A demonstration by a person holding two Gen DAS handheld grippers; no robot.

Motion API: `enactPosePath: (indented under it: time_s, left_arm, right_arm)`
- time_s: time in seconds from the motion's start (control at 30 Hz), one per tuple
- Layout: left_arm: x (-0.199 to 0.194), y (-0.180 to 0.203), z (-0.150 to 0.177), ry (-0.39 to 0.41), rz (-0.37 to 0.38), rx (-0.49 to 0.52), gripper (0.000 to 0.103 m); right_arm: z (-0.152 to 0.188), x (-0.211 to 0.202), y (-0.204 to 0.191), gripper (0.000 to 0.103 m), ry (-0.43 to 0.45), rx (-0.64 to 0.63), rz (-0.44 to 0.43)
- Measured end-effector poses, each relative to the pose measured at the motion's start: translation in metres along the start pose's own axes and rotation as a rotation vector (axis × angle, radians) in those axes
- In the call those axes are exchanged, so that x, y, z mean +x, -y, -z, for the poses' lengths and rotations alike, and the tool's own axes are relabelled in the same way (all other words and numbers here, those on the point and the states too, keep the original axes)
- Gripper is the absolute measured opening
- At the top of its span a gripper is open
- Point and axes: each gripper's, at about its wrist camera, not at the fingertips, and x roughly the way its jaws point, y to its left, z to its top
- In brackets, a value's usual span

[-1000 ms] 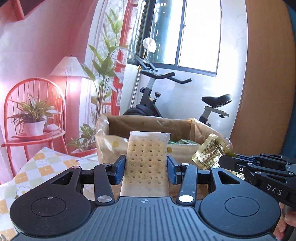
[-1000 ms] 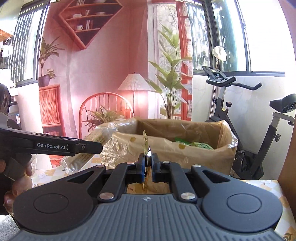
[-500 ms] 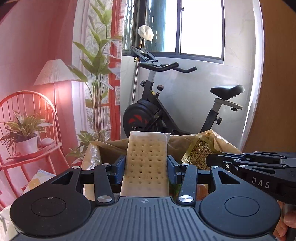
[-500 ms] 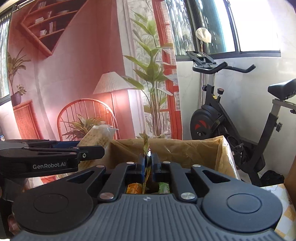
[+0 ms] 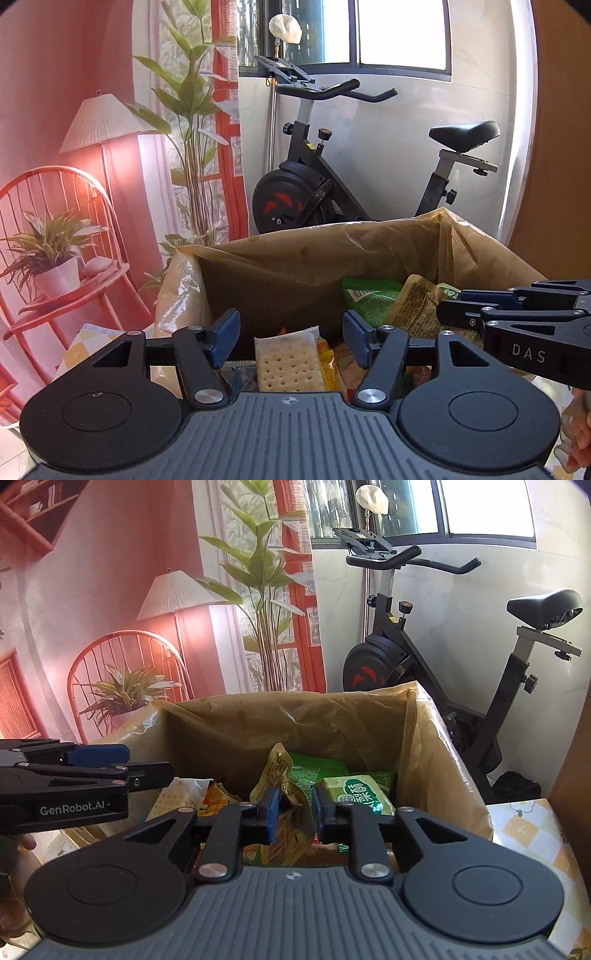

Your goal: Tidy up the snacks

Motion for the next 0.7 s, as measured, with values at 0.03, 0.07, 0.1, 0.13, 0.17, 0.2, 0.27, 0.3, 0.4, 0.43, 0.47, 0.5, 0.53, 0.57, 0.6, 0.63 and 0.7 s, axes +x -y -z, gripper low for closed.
enactPosePath:
  time_s: [0.03, 0.07, 0.1, 0.13, 0.17, 0.2, 0.27, 0.3, 0.4, 0.43, 0.47, 0.5, 0.53, 0.57, 0.6, 0.63, 0.7]
  left_arm:
    - [-0.002, 0.0, -0.001, 0.003, 0.0, -0.001, 0.069]
    - [-0.002, -0.001, -0.001, 0.003, 0.001, -0.002, 0.07]
    - [-0.003, -0.003, -0.002, 0.001, 0.003, -0.004, 0.071]
    - [-0.003, -0.003, -0.002, -0.002, -0.002, -0.005, 0.074]
    - [-0.004, -0.004, -0.002, -0.003, -0.005, -0.006, 0.075]
    - [-0.004, -0.004, -0.002, -0.003, -0.006, -0.007, 0.077]
    - [-0.005, -0.005, -0.001, -0.007, -0.011, -0.009, 0.079]
    - [-0.006, -0.005, -0.001, -0.01, -0.014, -0.01, 0.08]
    - [-0.008, -0.006, 0.0, -0.018, -0.019, -0.014, 0.085]
    - [-0.009, -0.006, 0.0, -0.017, -0.018, -0.017, 0.088]
    - [-0.011, -0.007, 0.0, -0.016, -0.017, -0.022, 0.088]
    - [-0.012, -0.008, 0.001, -0.016, -0.017, -0.026, 0.088]
    - [-0.013, -0.008, 0.001, -0.018, -0.015, -0.029, 0.089]
    - [-0.014, -0.008, 0.001, -0.022, -0.013, -0.032, 0.089]
    - [-0.015, -0.009, 0.002, -0.026, -0.013, -0.037, 0.089]
    - [-0.017, -0.009, 0.003, -0.026, -0.02, -0.039, 0.09]
    - [-0.021, -0.009, 0.003, -0.018, -0.042, -0.036, 0.09]
  right_arm:
    - [0.0, -0.001, 0.0, 0.026, 0.001, -0.007, 0.008]
    - [0.0, -0.003, 0.0, 0.031, 0.002, -0.014, 0.012]
    - [-0.001, -0.003, 0.0, 0.035, 0.004, -0.02, 0.02]
    - [-0.002, -0.004, 0.001, 0.041, 0.006, -0.023, 0.028]
    - [-0.003, -0.005, 0.0, 0.045, 0.009, -0.03, 0.037]
    - [-0.003, -0.006, 0.0, 0.046, 0.008, -0.035, 0.044]
    - [-0.003, -0.007, 0.0, 0.052, 0.0, -0.048, 0.062]
    - [-0.003, -0.007, 0.001, 0.053, -0.003, -0.051, 0.064]
    - [-0.003, -0.009, 0.001, 0.072, -0.008, -0.056, 0.075]
    - [-0.003, -0.01, 0.001, 0.078, -0.005, -0.056, 0.074]
    - [-0.003, -0.011, 0.001, 0.08, -0.003, -0.057, 0.074]
    - [-0.003, -0.012, 0.001, 0.081, -0.005, -0.058, 0.075]
    - [-0.003, -0.013, 0.001, 0.083, -0.009, -0.057, 0.075]
    - [-0.003, -0.014, 0.001, 0.087, -0.009, -0.054, 0.076]
    - [-0.003, -0.015, 0.001, 0.089, -0.01, -0.051, 0.078]
    - [-0.003, -0.016, 0.0, 0.093, -0.009, -0.048, 0.078]
    - [-0.003, -0.018, 0.0, 0.094, -0.008, -0.044, 0.078]
